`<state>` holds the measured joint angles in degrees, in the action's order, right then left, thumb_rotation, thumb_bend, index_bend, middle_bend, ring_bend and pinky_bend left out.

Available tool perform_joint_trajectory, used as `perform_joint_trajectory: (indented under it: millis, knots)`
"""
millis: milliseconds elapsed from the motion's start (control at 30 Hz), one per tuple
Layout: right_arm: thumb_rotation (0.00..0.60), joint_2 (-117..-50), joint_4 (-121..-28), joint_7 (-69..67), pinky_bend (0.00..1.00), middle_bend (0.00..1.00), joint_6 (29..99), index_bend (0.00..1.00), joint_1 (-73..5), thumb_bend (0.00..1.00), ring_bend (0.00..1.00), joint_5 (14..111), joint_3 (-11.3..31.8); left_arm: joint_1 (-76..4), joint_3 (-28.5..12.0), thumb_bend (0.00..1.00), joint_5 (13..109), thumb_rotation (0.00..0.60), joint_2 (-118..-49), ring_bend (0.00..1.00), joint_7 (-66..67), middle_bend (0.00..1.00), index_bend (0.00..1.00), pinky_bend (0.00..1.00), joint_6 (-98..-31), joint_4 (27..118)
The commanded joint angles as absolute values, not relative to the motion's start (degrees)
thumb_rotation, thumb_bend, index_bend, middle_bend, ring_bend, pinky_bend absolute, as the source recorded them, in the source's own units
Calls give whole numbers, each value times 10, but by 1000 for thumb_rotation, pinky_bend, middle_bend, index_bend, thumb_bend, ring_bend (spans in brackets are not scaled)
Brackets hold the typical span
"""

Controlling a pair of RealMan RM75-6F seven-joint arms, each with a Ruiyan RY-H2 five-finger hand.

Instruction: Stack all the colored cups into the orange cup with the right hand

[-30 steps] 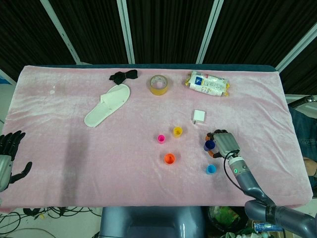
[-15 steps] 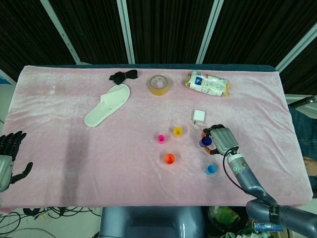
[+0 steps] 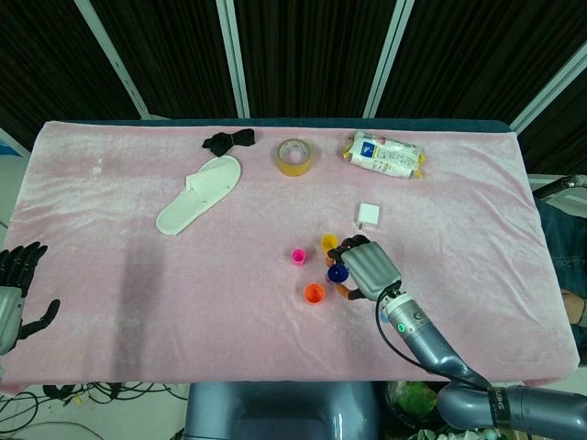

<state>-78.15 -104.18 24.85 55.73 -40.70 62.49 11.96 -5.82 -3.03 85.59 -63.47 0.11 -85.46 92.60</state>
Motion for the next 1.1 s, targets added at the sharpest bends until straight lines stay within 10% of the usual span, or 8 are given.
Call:
perform_joint_trajectory:
  millis: [33, 1100]
  knots:
    - [600, -797, -1047, 263, 215, 488, 561, 517, -415, 277, 272, 616, 112, -58, -31, 342, 854, 600, -634, 0, 1, 43, 46, 12, -854, 927]
    - [600, -880, -976, 262, 216, 483, 568, 516, -431, 277, 271, 595, 80, -58, -32, 342, 852, 600, -633, 0, 3, 43, 46, 12, -853, 928]
